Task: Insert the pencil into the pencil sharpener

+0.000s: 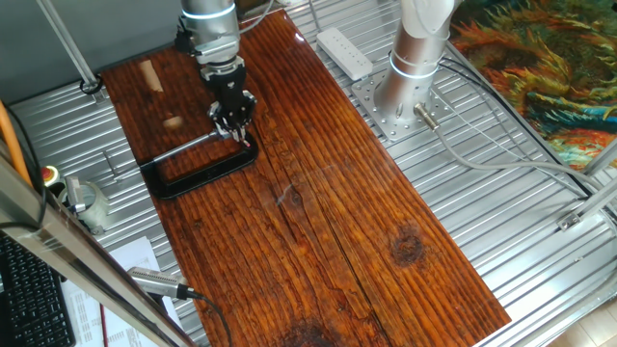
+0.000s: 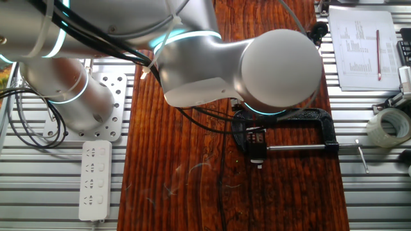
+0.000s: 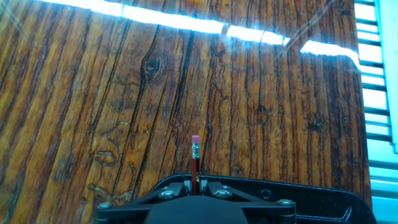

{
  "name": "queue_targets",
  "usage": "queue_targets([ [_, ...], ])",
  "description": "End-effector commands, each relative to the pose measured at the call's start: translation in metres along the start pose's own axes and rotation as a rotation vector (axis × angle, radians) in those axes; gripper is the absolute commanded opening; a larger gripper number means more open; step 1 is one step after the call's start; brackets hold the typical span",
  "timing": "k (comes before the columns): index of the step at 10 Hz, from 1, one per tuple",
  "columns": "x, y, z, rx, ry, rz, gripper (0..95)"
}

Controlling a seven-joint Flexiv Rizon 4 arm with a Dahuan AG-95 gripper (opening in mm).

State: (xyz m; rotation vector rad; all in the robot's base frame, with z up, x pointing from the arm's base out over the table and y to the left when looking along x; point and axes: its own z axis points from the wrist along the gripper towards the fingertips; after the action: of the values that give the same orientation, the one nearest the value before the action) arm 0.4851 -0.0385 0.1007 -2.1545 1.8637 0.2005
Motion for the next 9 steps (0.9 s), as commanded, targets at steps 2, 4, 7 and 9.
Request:
queue_targets([
  [2, 0.003, 0.0, 0.002, 0.001, -0.003, 0.011, 0.0],
  [4, 0.002, -0.002, 0.006, 0.002, -0.004, 0.018, 0.0],
  [7, 0.003, -0.003, 0.01, 0.004, -0.004, 0.024, 0.0],
  [9, 0.0, -0.006, 0.014, 0.004, -0.005, 0.029, 0.0],
])
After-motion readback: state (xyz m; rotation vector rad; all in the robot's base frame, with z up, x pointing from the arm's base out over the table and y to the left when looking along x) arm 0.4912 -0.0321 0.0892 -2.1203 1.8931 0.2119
